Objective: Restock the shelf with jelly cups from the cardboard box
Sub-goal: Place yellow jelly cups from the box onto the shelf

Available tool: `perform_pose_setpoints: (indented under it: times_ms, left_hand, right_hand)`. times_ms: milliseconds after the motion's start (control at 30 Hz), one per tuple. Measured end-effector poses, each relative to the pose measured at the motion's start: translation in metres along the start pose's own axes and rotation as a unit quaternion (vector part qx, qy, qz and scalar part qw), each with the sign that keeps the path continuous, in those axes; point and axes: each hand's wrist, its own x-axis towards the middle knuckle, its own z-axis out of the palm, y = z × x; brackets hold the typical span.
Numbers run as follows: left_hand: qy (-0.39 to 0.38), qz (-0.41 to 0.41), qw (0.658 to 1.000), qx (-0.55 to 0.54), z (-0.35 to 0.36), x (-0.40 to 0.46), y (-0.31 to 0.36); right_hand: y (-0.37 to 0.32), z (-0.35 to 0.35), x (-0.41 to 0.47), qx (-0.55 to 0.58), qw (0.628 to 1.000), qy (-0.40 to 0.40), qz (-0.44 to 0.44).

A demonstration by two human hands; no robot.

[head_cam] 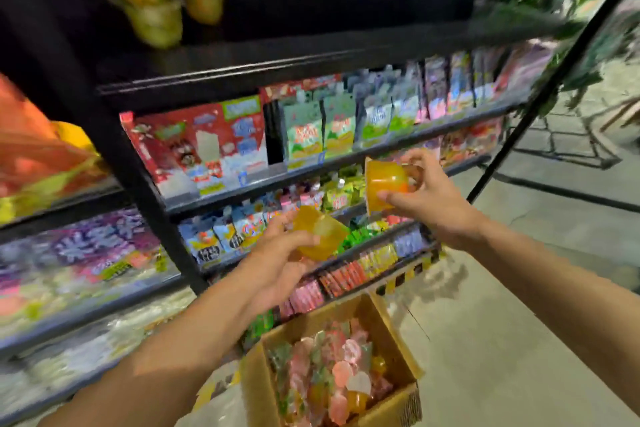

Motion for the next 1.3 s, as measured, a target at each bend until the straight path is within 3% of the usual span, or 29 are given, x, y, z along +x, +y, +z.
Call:
perform_pose_setpoints:
  times_ms: [133,300,533,667,900,1033,1300]
  left_hand:
    - [-0.014,0.017,1.0,-0.014,0.028,-0.013,0.051]
    - [-0.012,0.084,0.994,0.064,0.059,-0.021,0.094]
    - [0.073,0.209,0.972,0.083,0.093,-0.022,0.137]
    - [0.111,0.264,0.951,0.116,0.104,-0.016,0.153]
    - [0.217,0.309,0.909,0.177,0.103,-0.001,0.182]
    - [0.257,0.31,0.894,0.196,0.091,0.009,0.206]
    - [0.258,0.331,0.842,0.34,0.069,0.041,0.242]
  right_hand:
    - [-0.064,-0.002,0.009,0.052,0.998,-0.002,-0.022]
    - [-0.114,0.007,0.033,0.163,0.986,-0.038,-0.012]
    - [-0.162,-0.006,0.07,0.267,0.948,-0.17,-0.033]
    - [-0.172,-0.007,0.096,0.333,0.921,-0.201,-0.021]
    - [-0.176,0.012,0.144,0.238,0.954,-0.181,-0.018]
    - [-0.185,0.019,0.164,0.268,0.947,-0.175,-0.033]
    - [-0.214,0.047,0.199,0.142,0.967,-0.163,-0.133]
